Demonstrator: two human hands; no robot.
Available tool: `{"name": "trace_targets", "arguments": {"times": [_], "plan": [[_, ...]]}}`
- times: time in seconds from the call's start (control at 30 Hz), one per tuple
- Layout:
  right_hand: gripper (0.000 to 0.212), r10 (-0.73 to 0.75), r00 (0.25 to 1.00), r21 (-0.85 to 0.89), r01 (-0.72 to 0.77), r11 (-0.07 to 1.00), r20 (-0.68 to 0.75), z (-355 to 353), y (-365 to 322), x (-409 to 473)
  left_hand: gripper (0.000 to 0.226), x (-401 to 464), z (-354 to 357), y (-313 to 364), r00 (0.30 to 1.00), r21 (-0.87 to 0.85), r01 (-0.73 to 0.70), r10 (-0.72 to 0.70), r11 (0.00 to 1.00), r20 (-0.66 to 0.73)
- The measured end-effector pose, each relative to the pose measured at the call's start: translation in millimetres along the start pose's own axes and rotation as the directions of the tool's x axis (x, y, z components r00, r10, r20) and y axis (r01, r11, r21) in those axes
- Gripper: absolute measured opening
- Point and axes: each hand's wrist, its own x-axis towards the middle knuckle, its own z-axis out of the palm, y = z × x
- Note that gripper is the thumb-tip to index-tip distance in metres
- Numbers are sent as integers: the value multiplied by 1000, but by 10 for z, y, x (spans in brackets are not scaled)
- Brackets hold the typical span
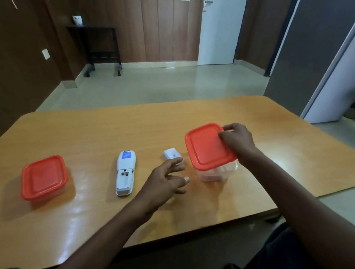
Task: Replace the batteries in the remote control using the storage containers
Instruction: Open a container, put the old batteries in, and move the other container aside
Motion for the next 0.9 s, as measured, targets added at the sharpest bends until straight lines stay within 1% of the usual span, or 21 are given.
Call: {"name": "trace_targets", "arguments": {"times": [0.07, 0.13, 0.23, 0.3, 0.37, 0.43, 0.47, 0.5, 0.6, 0.7, 0.77, 0.8, 0.9], "plan": [[36, -13, 999, -159, 8, 987, -32, -28, 108, -52, 71, 27, 105, 19, 998, -81, 27, -22, 996, 61], [35, -49, 995, -278, 24, 960, -82, 16, 153, -89, 78, 33, 192, 33, 995, -139, 37, -24, 990, 98], [42, -42, 994, -323, 7, 946, -102, 120, 186, -104, 75, 8, 268, 27, 985, -178, 16, 15, 984, 172], [49, 19, 997, -302, -40, 952, -71, 165, 189, -96, 73, -5, 267, -6, 983, -210, 13, 25, 978, 180], [51, 53, 998, -264, -57, 963, -22, 193, 185, -92, 60, 10, 233, -38, 990, -270, 21, 18, 963, 142], [43, 65, 998, -223, -64, 973, -2, 228, 194, -101, 44, 26, 197, -48, 996, -323, 24, 7, 946, 93], [41, 59, 998, -201, -58, 978, -2, 245, 184, -113, 42, 37, 186, -49, 998, -343, 26, -7, 939, 59], [43, 47, 999, -186, -46, 981, -2, 257, 159, -136, 41, 60, 170, -56, 999, -362, 31, -26, 932, 19], [44, -49, 999, -143, 50, 988, 15, 266, 30, -247, 55, 131, 109, -29, 995, -431, 2, -45, 902, -88], [37, -160, 986, -103, 163, 981, 39, 247, -72, -379, 51, 154, -7, 46, 988, -386, -47, -12, 921, -151], [32, -197, 980, -73, 199, 977, 32, 263, -79, -414, 48, 127, -78, 47, 986, -358, -57, -4, 932, -169], [35, -191, 981, -61, 192, 980, 22, 276, -74, -421, 47, 102, -100, 37, 985, -346, -57, -3, 936, -170], [56, -222, 975, -105, 222, 969, 10, 315, -83, -418, 45, 47, -114, 9, 985, -335, -63, 4, 940, -173]]}}
